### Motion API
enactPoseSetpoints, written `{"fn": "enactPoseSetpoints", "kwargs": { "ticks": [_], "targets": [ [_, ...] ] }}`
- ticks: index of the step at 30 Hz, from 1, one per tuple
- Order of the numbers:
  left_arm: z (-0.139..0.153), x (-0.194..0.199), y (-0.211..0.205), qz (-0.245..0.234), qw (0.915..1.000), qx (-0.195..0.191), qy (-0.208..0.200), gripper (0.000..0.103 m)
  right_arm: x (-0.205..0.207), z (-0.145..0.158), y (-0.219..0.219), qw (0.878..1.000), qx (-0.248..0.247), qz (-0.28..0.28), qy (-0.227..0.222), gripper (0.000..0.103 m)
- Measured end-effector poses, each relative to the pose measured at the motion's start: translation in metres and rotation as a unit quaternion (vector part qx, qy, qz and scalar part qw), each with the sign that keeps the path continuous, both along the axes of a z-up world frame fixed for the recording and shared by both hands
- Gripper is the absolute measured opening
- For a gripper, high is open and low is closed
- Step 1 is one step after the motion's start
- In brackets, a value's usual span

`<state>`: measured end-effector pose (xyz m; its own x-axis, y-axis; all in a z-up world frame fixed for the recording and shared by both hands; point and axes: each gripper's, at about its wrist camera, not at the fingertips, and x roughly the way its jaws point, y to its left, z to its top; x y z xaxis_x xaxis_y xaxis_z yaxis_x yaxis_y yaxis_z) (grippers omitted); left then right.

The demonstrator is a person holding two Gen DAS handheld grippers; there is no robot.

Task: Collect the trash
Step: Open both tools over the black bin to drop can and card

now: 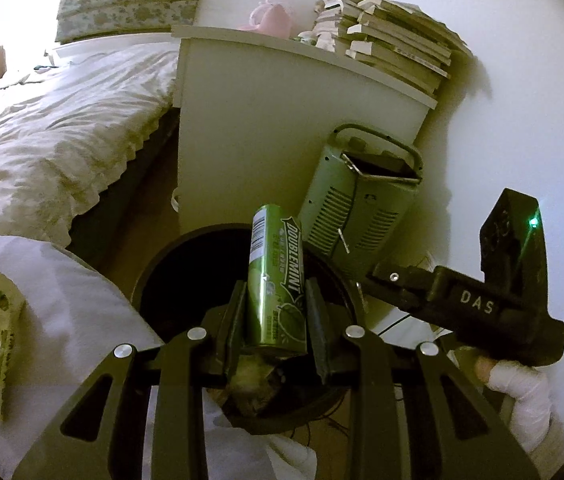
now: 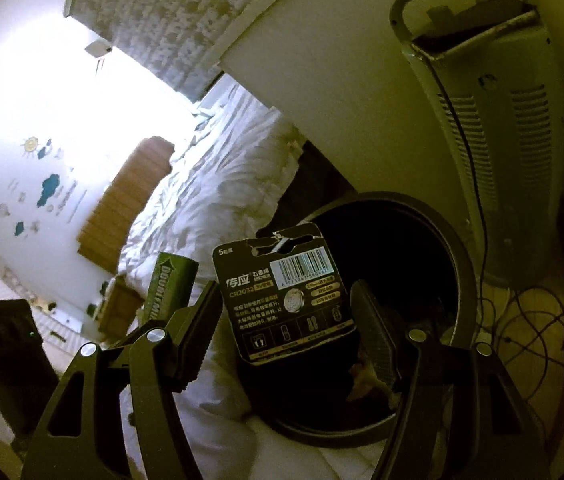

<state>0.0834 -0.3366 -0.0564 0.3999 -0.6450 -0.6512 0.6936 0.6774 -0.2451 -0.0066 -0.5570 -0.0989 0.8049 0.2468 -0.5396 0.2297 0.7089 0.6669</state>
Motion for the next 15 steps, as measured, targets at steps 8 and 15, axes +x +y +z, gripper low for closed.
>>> {"fn": "enactPoseSetpoints", "kwargs": {
  "ticks": [8,15],
  "targets": [
    [0.011,-0.004,-0.002,-0.002,0.9999,-0.009,-0.012,0.038,-0.001,-0.001,-0.004,1.000,0.002,-0.016,0.018,0.074],
    [0.021,-0.011,0.004,0.002,0.9996,-0.015,-0.023,0.043,-0.004,0.004,0.001,1.000,-0.005,-0.019,0.018,0.075]
  ]
}}
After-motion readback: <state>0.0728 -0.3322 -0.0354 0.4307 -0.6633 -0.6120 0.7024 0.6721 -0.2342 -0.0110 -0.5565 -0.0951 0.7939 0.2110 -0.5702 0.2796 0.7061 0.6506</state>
